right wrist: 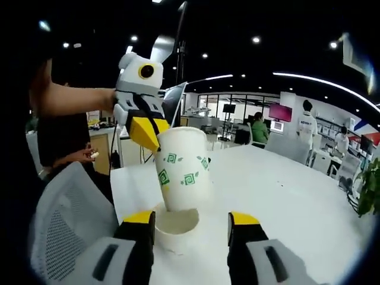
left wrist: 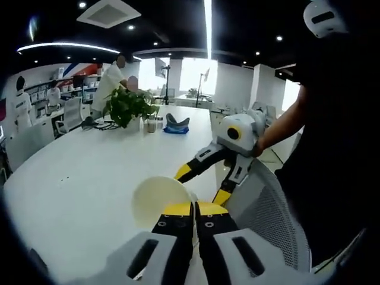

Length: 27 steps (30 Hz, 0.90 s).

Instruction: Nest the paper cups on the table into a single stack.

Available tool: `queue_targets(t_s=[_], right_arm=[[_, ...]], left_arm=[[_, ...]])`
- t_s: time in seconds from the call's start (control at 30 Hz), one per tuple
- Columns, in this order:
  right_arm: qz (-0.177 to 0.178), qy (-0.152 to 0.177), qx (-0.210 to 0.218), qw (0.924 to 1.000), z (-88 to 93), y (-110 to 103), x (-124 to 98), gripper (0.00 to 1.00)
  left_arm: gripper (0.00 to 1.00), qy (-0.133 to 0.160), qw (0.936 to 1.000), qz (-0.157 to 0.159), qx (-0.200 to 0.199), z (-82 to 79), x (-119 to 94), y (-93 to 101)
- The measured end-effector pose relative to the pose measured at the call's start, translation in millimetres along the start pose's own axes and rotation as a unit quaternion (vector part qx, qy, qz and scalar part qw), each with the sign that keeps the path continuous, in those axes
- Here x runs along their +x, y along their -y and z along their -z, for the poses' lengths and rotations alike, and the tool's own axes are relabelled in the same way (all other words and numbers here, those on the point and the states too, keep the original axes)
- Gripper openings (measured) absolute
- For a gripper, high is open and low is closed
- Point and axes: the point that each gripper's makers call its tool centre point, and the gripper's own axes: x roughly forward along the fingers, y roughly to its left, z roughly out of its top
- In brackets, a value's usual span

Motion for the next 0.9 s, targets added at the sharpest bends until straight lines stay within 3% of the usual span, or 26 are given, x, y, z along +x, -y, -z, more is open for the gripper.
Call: queue_targets(t_s=[0.27, 0.9], right_arm=[[0.010, -0.005, 0.023, 0.9997, 9.7, 4.3, -2.4, 0.62], [0.032, -0.018, 0.038, 0.9986, 25.3, 4.1, -6.4, 0.62]], left_arm=[[0.00, -0.055, 0.9983, -0.006, 0.022, 16.0, -3.3, 0.3], [0.00, -0.148, 0.9857, 0.009, 0.080, 48.0, 23.8, 8.4]])
